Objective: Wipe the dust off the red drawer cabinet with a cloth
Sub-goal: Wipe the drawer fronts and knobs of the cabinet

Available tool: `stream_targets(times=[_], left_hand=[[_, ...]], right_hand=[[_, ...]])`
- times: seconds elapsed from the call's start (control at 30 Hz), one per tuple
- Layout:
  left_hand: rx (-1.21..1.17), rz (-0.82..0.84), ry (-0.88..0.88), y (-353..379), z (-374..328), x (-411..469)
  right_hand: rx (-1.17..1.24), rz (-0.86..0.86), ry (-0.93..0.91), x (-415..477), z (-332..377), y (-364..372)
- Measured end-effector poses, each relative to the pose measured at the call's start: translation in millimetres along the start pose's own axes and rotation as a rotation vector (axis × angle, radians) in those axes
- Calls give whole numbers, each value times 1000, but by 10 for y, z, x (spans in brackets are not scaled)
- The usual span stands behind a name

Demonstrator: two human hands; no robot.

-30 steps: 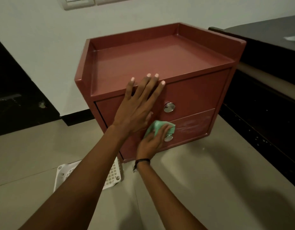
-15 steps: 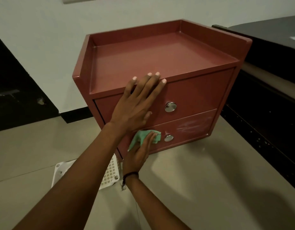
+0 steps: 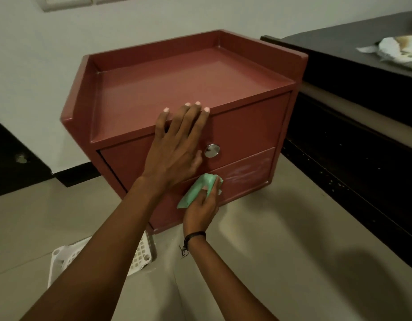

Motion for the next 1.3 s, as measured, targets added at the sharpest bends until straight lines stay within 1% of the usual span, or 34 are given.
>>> stream_targets(times=[0.1, 0.17, 0.23, 0.27, 0.3, 0.4, 0.47, 0.57, 0.6, 0.67, 0.73, 0.8, 0.83, 0.9, 0.97, 1.03, 1.1, 1.17, 1.23, 1.3], left_hand=[[-69, 5, -46, -18, -85, 115], [-113, 20, -72, -23, -117, 155], [-130, 33, -79, -17, -130, 166], [-132, 33, -80, -15, -128, 166], [-132, 29, -81, -16, -127, 167], [-141, 4, -89, -9, -131, 174], [-143, -16, -98, 12, -135, 186], [-126, -32, -109, 56, -133, 197], [-116, -32, -106, 71, -132, 194], [-98, -30, -96, 93, -127, 189], [-97, -20, -84, 101, -112, 183], [-101, -1, -65, 101, -112, 176], [-100, 7, -58, 95, -110, 172], [-97, 14, -53, 77, -105, 163], [-92, 3, -57, 60, -107, 167], [-93, -2, -66, 62, -110, 184], [-104, 6, -69, 75, -121, 182], [-112, 11, -63, 64, -111, 179], [-135, 26, -18, 47, -105, 162], [-144, 39, 28, 36, -88, 152]], right_hand=[[64, -92, -18, 232, 115, -215], [106, -213, 25, 537, 131, -452], [76, -331, 86, 862, 73, -746], [39, -350, 106, 992, 25, -849], [-2, -332, 122, 1087, -41, -886], [-67, -167, 138, 993, -250, -609], [-75, -77, 104, 702, -318, -347], [-94, -8, 10, 388, -282, -126], [-77, -4, 12, 419, -271, -121], [-58, -82, 40, 745, -227, -232], [-101, -194, 134, 1201, -173, -470], [-88, -256, 243, 1546, -206, -679], [-71, -270, 256, 1610, -235, -726], [-62, -251, 187, 1481, -233, -686], [-43, -170, 113, 1066, -317, -505], [-38, -49, 132, 635, -474, -332], [-39, -9, 127, 603, -501, -334], [-44, -116, 125, 1028, -436, -524], [-40, -228, 213, 1519, -404, -805], [6, -215, 259, 1719, -432, -886]])
Point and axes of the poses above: each hand's wrist, its own x-axis towards the middle knuckle, its own y-axis out of the palm, z = x × y, the point moved 9 cm from there along x, towards the middle knuckle, and after that the axes turned 3 degrees about -y, right-handed, at the moved point
